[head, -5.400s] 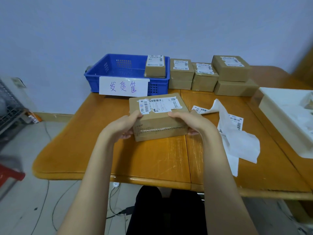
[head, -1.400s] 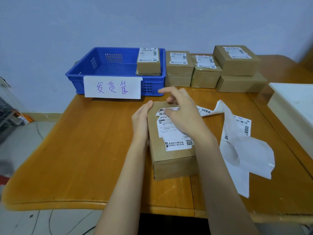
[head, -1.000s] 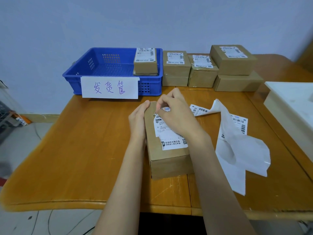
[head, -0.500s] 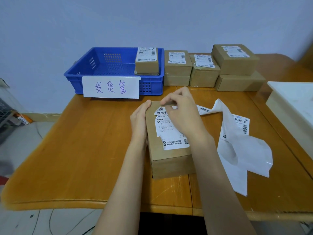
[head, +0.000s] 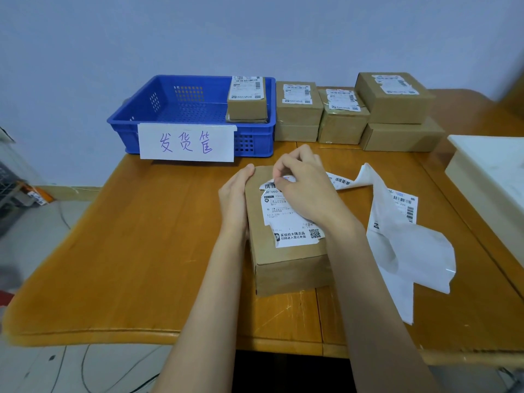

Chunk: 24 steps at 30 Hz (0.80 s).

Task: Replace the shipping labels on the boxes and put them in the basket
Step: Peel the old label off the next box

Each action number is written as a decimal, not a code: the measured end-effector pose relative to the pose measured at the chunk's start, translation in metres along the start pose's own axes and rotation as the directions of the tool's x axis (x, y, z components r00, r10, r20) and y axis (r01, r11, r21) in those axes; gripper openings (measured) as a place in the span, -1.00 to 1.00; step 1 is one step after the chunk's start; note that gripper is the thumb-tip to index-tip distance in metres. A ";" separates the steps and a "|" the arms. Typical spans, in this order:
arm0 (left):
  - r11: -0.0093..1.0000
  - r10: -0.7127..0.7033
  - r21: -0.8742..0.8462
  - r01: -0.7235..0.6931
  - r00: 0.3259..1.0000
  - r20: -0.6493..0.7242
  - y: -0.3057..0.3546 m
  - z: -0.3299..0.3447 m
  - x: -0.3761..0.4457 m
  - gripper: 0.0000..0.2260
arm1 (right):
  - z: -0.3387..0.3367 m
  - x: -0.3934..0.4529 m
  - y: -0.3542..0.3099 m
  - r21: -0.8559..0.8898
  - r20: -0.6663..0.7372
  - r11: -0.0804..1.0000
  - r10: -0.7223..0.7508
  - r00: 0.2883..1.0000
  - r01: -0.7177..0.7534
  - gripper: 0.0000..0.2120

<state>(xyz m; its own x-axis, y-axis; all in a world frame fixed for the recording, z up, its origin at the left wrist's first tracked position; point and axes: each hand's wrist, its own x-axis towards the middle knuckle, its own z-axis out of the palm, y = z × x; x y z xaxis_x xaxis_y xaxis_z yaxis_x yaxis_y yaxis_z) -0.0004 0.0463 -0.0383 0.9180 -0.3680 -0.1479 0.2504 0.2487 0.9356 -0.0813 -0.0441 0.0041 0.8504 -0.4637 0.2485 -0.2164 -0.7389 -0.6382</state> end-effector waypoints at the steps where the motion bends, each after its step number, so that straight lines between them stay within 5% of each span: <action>1: 1.000 0.006 0.000 -0.006 1.000 0.005 0.000 -0.001 0.000 -0.75 | -0.001 -0.001 0.000 0.010 0.005 1.000 0.007 1.000 -0.007 -0.90; 6: 1.000 -0.022 0.014 0.022 1.000 0.014 0.002 -0.001 -0.003 -0.72 | -0.006 -0.004 -0.002 0.239 -0.104 0.971 0.057 0.993 -0.031 -0.80; 16: 0.999 -0.028 0.039 0.027 1.000 0.003 0.004 -0.001 -0.004 -0.76 | 0.000 -0.002 -0.001 0.032 -0.087 0.999 0.000 0.996 0.003 -0.87; 24: 0.999 -0.021 0.047 0.021 1.000 -0.010 0.003 0.000 -0.005 -0.76 | -0.003 -0.006 -0.001 0.054 -0.035 0.998 0.037 0.999 -0.035 -0.90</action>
<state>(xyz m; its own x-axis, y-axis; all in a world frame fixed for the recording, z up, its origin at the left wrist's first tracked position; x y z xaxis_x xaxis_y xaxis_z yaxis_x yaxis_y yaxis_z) -0.0037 0.0491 -0.0349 0.9155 -0.3645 -0.1705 0.2552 0.1983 0.9463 -0.0877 -0.0417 0.0055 0.8243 -0.5079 0.2500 -0.2201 -0.6945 -0.6850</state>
